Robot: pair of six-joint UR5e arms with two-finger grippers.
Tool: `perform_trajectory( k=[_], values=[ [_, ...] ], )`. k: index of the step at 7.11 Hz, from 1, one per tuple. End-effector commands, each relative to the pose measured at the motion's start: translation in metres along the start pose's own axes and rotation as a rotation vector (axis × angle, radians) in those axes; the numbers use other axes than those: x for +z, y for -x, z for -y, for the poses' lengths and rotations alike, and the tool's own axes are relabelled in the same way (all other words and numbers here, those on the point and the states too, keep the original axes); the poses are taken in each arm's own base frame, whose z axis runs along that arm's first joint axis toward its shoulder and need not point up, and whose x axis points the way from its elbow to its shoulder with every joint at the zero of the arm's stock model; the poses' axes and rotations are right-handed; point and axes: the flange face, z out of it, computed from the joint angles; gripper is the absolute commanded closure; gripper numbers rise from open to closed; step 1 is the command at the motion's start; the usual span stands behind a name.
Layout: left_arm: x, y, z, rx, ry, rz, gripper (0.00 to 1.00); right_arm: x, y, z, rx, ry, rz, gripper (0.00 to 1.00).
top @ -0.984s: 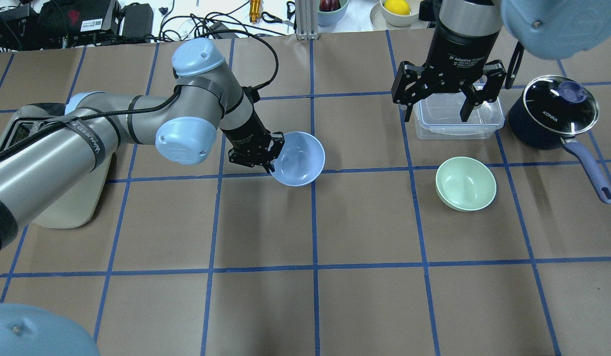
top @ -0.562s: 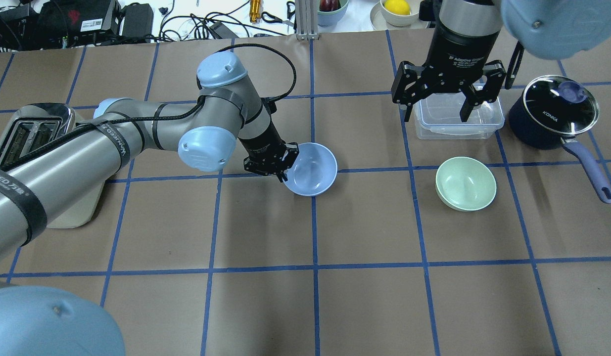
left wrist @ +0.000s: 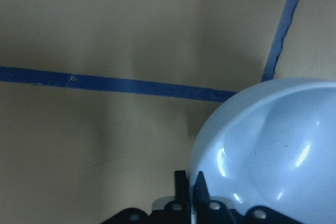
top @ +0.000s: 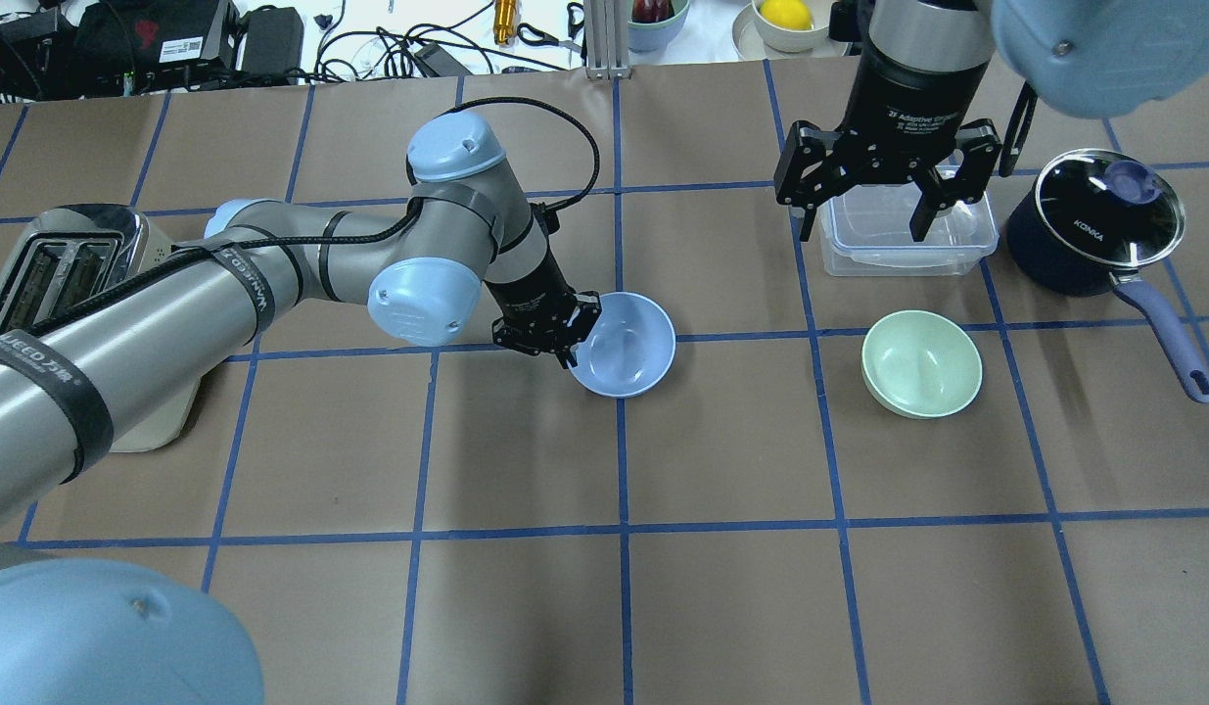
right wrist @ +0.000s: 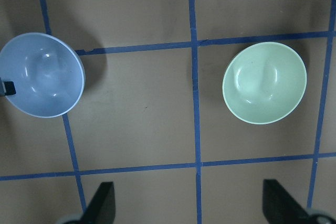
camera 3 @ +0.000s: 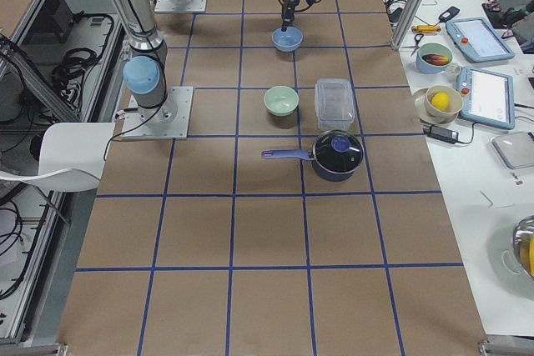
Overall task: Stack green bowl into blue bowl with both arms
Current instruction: 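Release the blue bowl with the left gripper while the right gripper lowers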
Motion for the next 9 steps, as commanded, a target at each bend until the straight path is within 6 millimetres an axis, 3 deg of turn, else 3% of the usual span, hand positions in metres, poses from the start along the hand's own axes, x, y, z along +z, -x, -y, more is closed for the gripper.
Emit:
perform_trajectory(
  k=[1, 2, 3, 5, 8, 9],
  values=[
    [-0.044, 0.001, 0.001, 0.028, -0.096, 0.054, 0.00, 0.004, 0.000, 0.004, -0.013, 0.008, -0.002, 0.00],
    [-0.074, 0.007, 0.007, 0.081, -0.116, 0.111, 0.00, 0.008, 0.000, 0.007, -0.013, 0.013, -0.005, 0.00],
    [-0.110, 0.022, 0.016, 0.104, -0.107, 0.115, 0.00, 0.031, 0.001, 0.023, -0.013, 0.054, -0.020, 0.00],
    [-0.177, 0.071, 0.028, 0.125, -0.104, 0.174, 0.00, 0.080, -0.007, 0.046, -0.015, 0.095, -0.119, 0.00],
    [-0.218, 0.106, 0.016, 0.147, -0.109, 0.211, 0.00, 0.178, -0.024, 0.052, 0.007, 0.086, -0.182, 0.00],
    [-0.220, 0.107, 0.011, 0.145, -0.109, 0.212, 0.00, 0.204, -0.043, 0.050, 0.031, 0.070, -0.174, 0.00]
  ],
)
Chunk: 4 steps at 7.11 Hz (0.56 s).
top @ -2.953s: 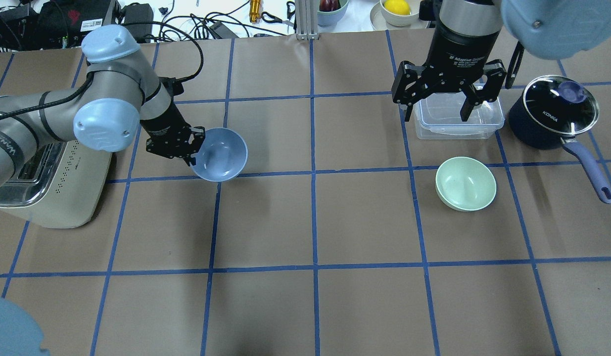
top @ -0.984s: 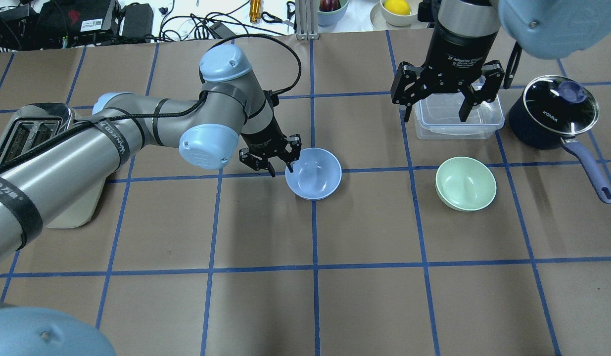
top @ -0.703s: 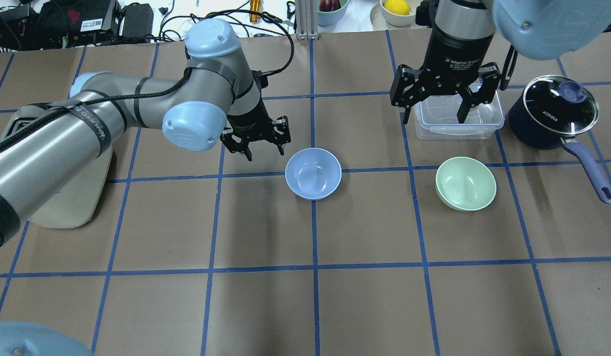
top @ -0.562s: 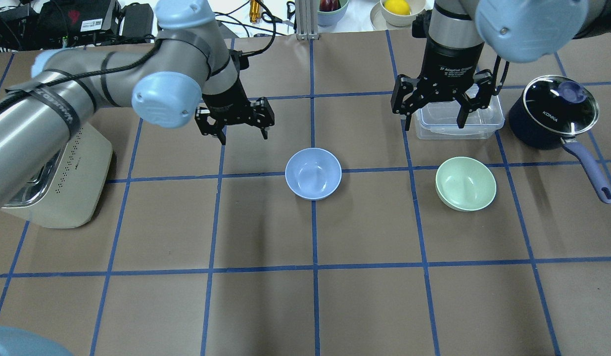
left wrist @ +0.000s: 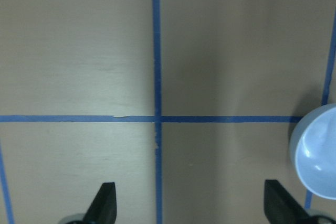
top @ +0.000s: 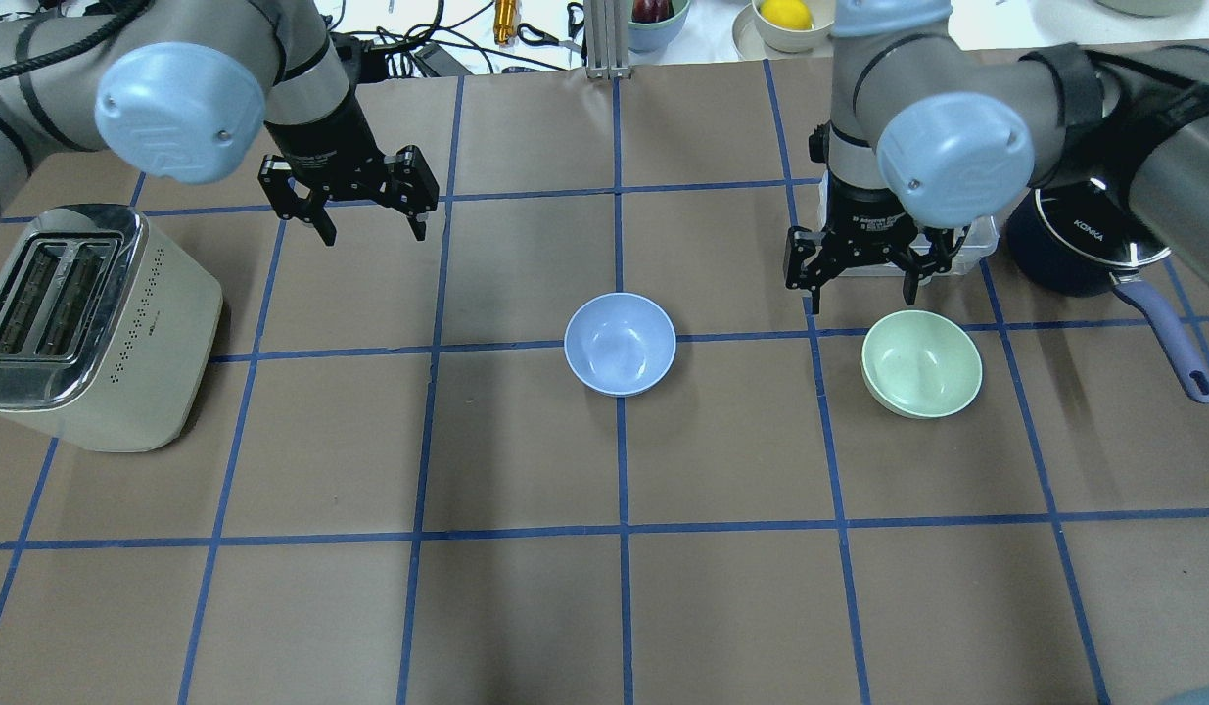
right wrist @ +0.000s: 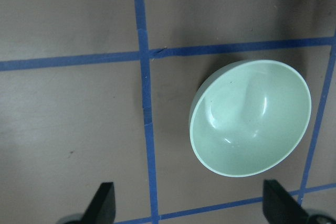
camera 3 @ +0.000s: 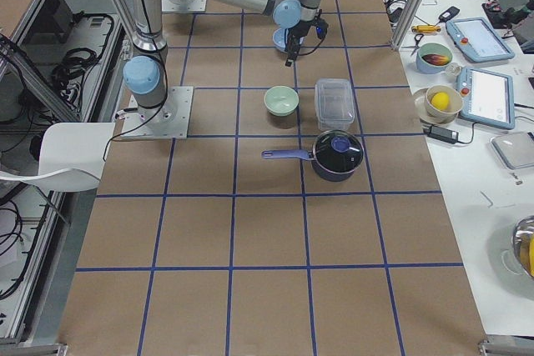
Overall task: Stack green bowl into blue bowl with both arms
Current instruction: 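Release the blue bowl with the left gripper while the right gripper lowers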
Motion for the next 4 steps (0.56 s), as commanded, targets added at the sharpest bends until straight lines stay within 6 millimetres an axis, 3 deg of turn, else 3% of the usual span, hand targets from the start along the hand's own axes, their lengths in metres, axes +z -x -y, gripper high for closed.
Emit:
perform_trajectory(
  k=[1, 4],
  values=[
    [-0.003, 0.007, -0.008, 0.002, 0.011, 0.005, 0.00, 0.060, -0.023, 0.001, 0.055, -0.029, 0.007, 0.00],
    [0.003, 0.005, -0.007, 0.005, 0.020, 0.005, 0.00, 0.096, -0.021, 0.015, 0.144, 0.015, 0.000, 0.00]
  ],
)
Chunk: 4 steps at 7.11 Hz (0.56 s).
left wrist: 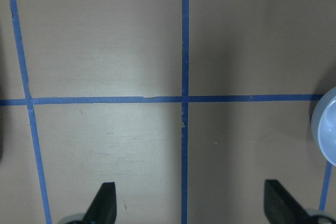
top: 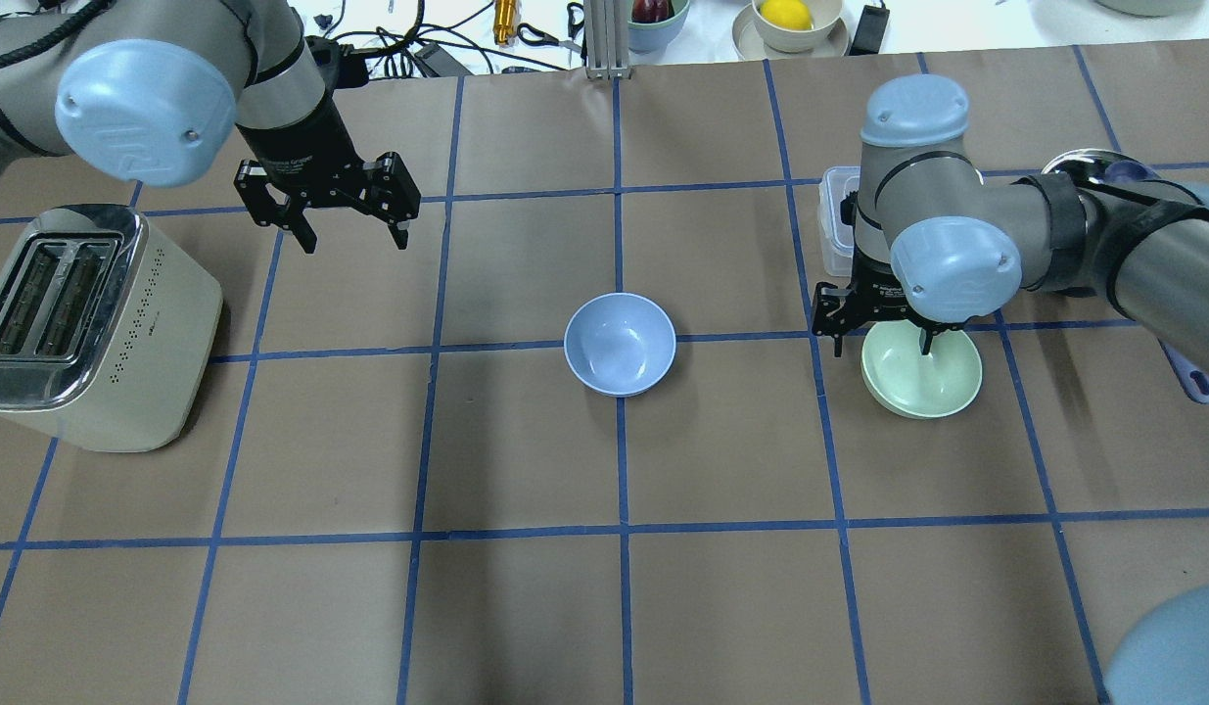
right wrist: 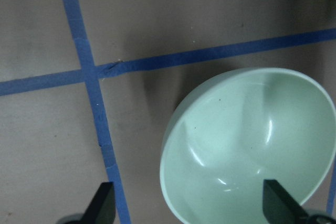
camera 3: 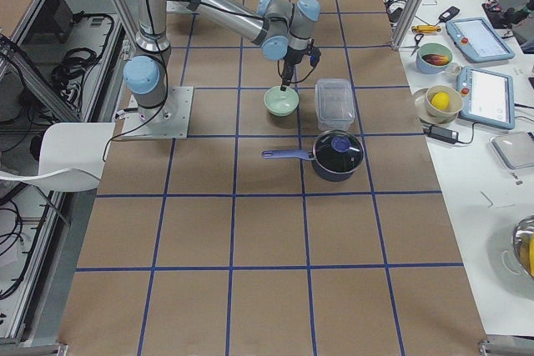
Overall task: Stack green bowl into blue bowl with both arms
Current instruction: 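Release the blue bowl with the left gripper while the right gripper lowers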
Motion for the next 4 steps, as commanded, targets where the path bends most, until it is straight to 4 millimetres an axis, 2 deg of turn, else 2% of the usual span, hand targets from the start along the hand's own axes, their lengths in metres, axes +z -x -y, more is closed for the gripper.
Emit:
perform_trajectory(
  k=[1, 2, 3, 4],
  values=[
    [0.0024, -0.0008, 0.0009, 0.001, 0.004, 0.000, 0.00, 0.0224, 0.0042, 0.0127, 0.054, 0.005, -0.002, 0.00],
    [0.0032, -0.0008, 0.0013, 0.002, 0.005, 0.000, 0.00, 0.0229, 0.0035, 0.0158, 0.062, -0.017, -0.011, 0.32],
    [0.0032, -0.0008, 0.0013, 0.002, 0.005, 0.000, 0.00, 0.0233, 0.0036, 0.0161, 0.065, -0.014, -0.012, 0.81],
    [0.0033, -0.0015, 0.0003, 0.003, 0.007, 0.001, 0.00, 0.0237, 0.0038, 0.0150, 0.088, -0.009, -0.009, 1.00]
  ],
)
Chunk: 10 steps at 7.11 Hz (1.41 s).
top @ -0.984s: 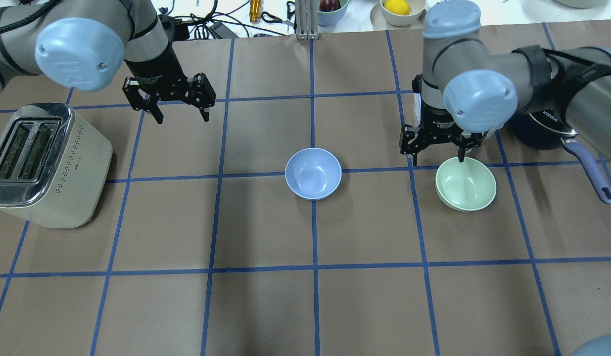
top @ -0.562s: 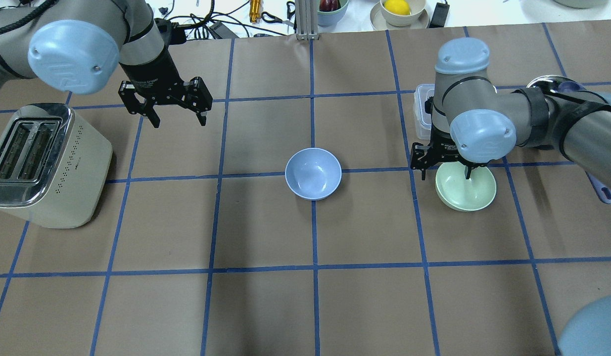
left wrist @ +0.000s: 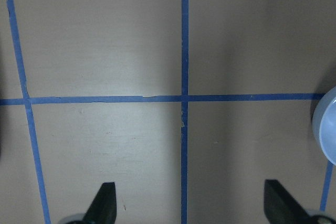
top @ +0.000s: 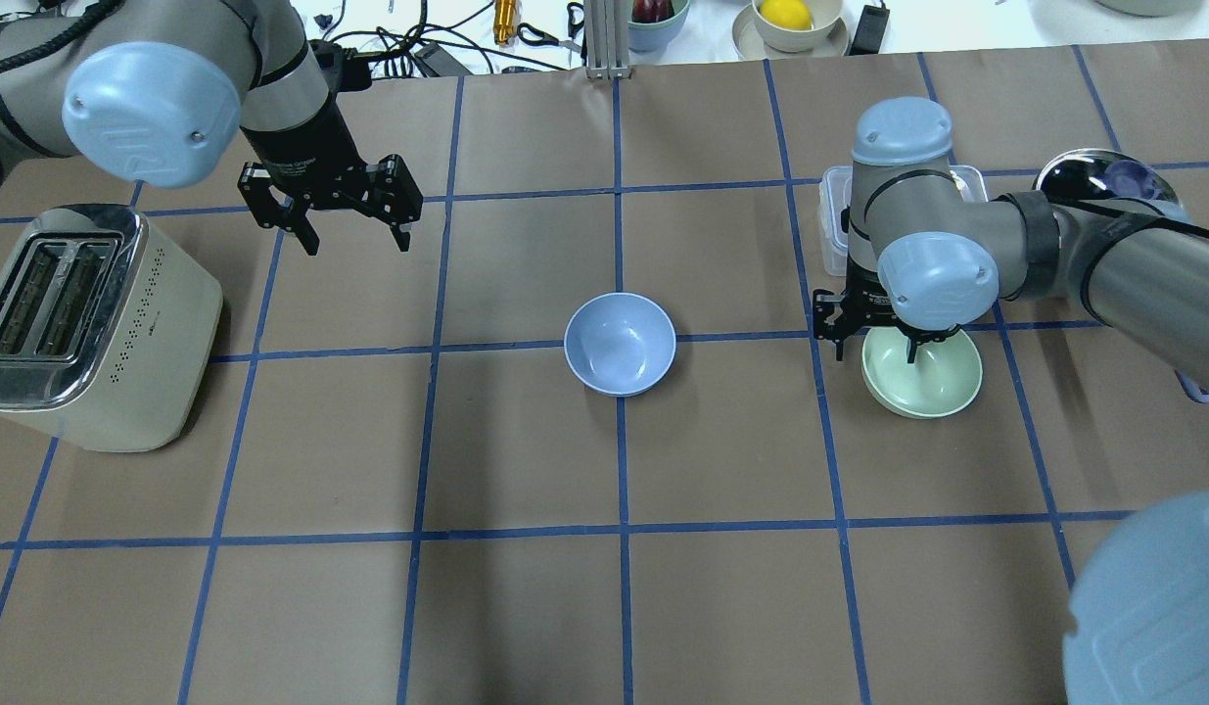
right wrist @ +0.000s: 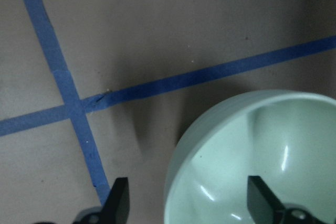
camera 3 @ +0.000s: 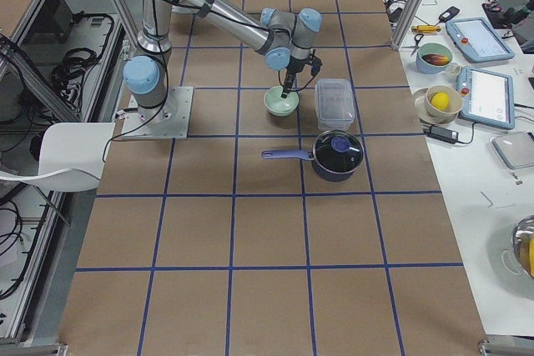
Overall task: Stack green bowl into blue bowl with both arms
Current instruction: 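Grasp the pale green bowl rim with the right gripper and lift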
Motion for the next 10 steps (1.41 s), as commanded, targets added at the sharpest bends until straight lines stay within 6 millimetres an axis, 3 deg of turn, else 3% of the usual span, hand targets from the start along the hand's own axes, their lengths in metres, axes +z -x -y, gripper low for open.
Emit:
perform_trajectory(
  k=[1, 3, 4, 5, 6, 8, 10],
  values=[
    [0.003, -0.002, -0.002, 0.004, 0.008, 0.002, 0.00, -0.001, -0.001, 0.001, 0.025, -0.001, 0.001, 1.00],
    [0.003, -0.005, -0.004, 0.009, 0.015, 0.002, 0.00, -0.006, -0.001, 0.003, 0.034, -0.006, 0.003, 1.00],
    [0.002, -0.005, -0.005, 0.009, 0.012, 0.002, 0.00, -0.021, -0.003, 0.004, 0.032, 0.005, 0.001, 1.00],
    [0.002, -0.005, -0.005, 0.009, 0.012, 0.002, 0.00, -0.048, -0.004, 0.012, 0.042, 0.009, -0.001, 1.00],
    [-0.002, -0.003, -0.005, 0.006, 0.005, 0.002, 0.00, -0.089, -0.003, 0.022, 0.062, -0.006, 0.013, 1.00],
    [-0.012, 0.014, -0.004, -0.022, -0.021, 0.002, 0.00, -0.174, 0.037, 0.020, 0.058, -0.034, 0.116, 1.00],
    [-0.019, 0.023, -0.007, -0.019, -0.033, 0.026, 0.00, -0.192, 0.092, -0.006, 0.074, -0.040, 0.191, 1.00]
  ],
)
